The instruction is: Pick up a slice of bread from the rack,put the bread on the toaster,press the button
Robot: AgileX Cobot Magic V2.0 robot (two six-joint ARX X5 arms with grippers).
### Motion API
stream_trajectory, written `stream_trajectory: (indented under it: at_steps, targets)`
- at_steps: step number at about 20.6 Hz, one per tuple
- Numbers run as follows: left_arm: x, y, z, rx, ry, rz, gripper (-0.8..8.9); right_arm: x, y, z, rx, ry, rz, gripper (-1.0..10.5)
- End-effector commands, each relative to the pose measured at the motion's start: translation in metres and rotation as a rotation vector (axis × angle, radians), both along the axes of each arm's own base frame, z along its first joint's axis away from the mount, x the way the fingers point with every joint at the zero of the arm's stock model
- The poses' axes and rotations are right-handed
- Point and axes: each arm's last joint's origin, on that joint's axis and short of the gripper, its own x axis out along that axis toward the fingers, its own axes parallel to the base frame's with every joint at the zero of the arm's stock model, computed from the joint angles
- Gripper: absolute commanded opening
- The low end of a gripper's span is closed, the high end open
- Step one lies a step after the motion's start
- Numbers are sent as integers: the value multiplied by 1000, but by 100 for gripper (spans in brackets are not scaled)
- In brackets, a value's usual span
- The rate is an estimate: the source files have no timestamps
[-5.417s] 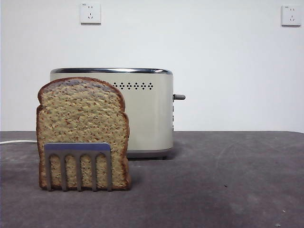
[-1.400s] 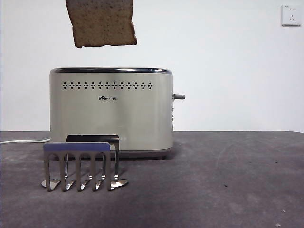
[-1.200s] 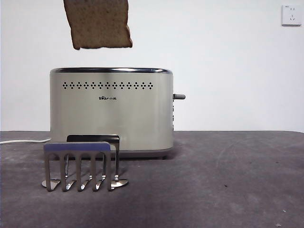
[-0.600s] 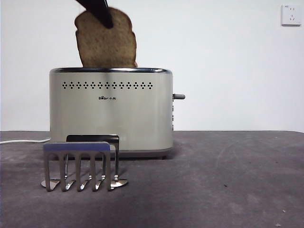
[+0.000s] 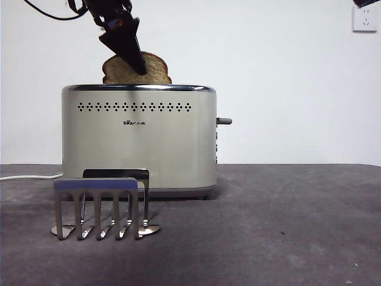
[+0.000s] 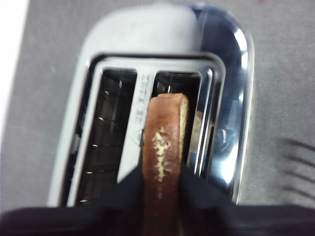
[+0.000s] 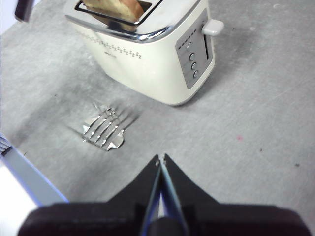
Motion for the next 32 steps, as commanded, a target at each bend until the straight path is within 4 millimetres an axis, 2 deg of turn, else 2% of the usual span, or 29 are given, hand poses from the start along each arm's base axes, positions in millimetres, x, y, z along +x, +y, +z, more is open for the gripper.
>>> stream_trajectory:
  at_steps: [1,2,7,11,12,15,21,26,32]
  targets:
    - [0,0,3,-25,-19,21,237,9,1,0,0,-29,9,-12]
    - [1,0,3,-36,-19,33,263,14,2,-1,6,-37,10,-12]
    - [0,0,9,-92,-21,98,262,46,8,-4,117,-69,54,-12]
    - [-11,6,25,-171,-25,180,263,79,21,-8,206,-97,41,-12]
    - [-16,8,32,-192,-32,195,268,88,24,-11,222,-104,45,-12]
    - [-34,17,54,-274,-59,260,380,111,39,-21,272,-106,59,-12]
    - [-87,42,100,-496,-79,397,386,165,60,-36,310,-58,54,-12]
    - [-115,55,120,-581,-111,414,386,198,68,-50,307,-13,49,-12]
    - [-137,66,132,-640,-128,427,386,226,77,-76,298,54,38,-12]
